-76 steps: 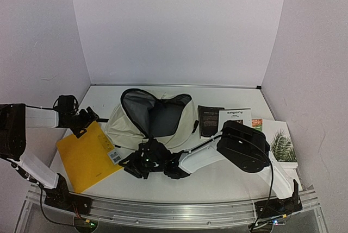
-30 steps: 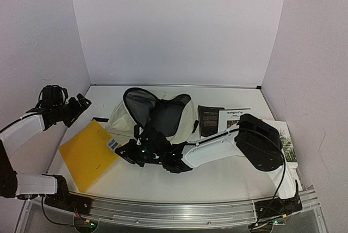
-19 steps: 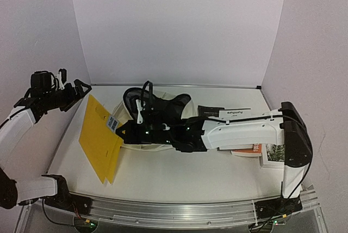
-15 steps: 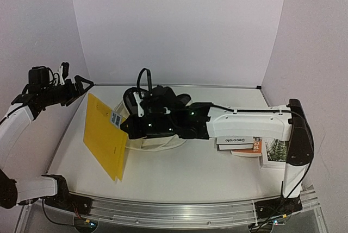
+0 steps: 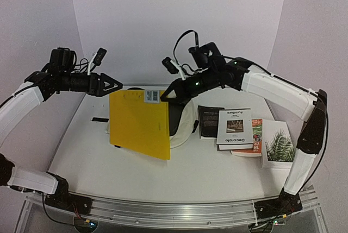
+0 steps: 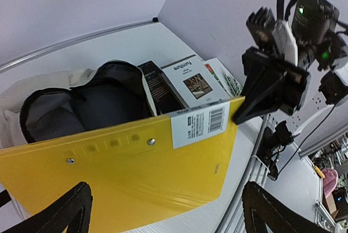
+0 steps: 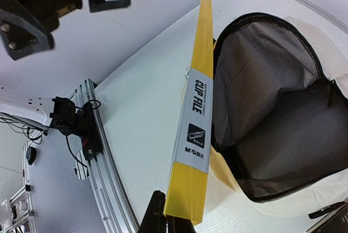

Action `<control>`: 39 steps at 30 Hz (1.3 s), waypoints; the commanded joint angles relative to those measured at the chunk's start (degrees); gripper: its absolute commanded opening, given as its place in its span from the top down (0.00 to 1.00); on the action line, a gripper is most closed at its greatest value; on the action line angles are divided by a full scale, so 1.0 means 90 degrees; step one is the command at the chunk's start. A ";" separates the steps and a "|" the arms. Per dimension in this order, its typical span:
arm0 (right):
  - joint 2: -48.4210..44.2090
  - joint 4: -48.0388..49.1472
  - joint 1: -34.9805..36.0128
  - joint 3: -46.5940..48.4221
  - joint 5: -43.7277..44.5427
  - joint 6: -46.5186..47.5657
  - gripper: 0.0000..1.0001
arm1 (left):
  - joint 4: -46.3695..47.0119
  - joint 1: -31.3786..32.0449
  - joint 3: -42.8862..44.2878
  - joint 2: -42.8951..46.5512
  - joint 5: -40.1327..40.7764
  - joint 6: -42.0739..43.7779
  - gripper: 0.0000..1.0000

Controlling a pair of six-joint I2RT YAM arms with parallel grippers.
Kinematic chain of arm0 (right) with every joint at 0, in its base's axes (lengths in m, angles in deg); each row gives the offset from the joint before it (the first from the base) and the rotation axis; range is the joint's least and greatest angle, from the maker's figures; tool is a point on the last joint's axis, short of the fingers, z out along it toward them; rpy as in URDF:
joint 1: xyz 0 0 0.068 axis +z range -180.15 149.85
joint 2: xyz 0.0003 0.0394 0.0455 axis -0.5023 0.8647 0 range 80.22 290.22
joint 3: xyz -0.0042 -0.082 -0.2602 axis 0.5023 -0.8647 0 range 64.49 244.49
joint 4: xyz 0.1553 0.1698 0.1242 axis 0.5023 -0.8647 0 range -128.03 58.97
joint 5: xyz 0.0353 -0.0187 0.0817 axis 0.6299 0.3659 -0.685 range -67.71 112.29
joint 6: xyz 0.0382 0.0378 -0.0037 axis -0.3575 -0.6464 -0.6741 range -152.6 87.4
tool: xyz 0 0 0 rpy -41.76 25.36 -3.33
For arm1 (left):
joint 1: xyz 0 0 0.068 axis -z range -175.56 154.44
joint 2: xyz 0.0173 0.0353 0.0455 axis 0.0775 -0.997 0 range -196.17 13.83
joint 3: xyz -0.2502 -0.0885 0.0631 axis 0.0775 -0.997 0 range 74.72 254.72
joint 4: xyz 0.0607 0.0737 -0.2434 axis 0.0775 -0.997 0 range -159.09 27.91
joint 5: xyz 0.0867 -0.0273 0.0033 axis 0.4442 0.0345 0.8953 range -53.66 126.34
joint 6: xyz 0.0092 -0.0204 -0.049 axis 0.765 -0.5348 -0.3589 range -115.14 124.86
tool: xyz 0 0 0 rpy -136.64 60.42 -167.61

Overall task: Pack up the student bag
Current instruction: Place the stationery in the student bag.

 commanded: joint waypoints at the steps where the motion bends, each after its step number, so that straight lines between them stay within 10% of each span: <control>1: -0.0501 -0.0926 -0.0173 0.0661 -0.1265 0.1011 1.00 | -0.0628 0.0433 0.0736 -0.0640 -0.0224 0.0944 0.04; 24: -0.0257 -0.2302 -0.0242 0.1126 -0.1749 0.1928 1.00 | -0.2432 0.1295 0.1983 -0.2305 -0.1715 0.2181 0.11; 39: -0.0031 -0.2159 -0.0690 0.0989 -0.2286 0.2146 1.00 | -0.2624 0.1322 0.1708 -0.2542 -0.2492 0.2200 0.62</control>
